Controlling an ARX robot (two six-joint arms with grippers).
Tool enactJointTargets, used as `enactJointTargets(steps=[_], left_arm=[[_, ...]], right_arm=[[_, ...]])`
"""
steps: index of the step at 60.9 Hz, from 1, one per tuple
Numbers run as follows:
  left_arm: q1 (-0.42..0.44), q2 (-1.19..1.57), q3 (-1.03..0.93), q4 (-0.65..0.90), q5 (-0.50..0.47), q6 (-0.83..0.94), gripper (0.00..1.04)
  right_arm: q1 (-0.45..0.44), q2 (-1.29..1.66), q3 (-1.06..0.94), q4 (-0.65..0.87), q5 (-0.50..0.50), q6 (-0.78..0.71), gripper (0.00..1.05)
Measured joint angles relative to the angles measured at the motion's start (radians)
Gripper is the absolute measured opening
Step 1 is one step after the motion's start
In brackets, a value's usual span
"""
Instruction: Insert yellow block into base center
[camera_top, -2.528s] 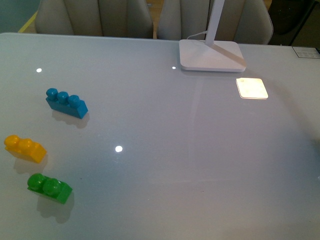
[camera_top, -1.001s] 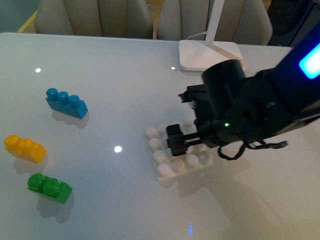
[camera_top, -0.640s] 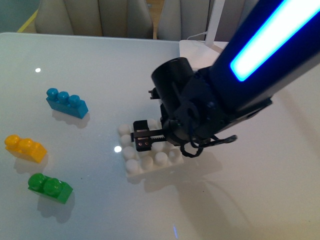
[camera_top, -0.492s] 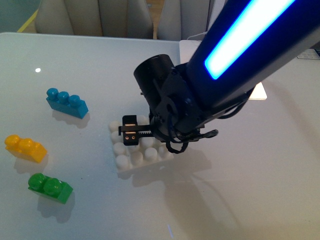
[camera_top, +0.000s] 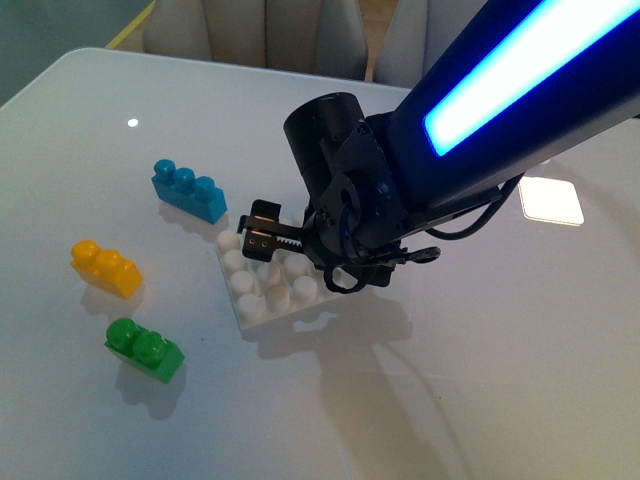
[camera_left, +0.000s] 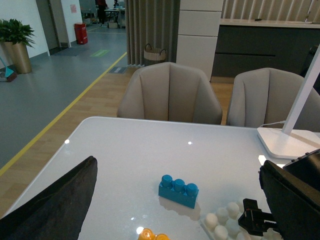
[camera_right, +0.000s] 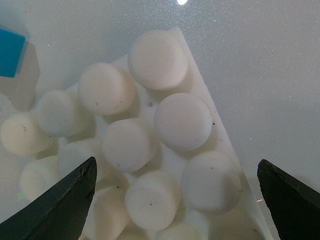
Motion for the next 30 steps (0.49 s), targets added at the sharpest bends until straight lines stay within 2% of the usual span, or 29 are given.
enactJointTargets(steps=[30], left_arm=[[0.0,0.0,0.0,0.0,0.0,0.0,0.97]], right_arm=[[0.001,-0.011,-0.039,0.037,-0.059,0.034,0.96]])
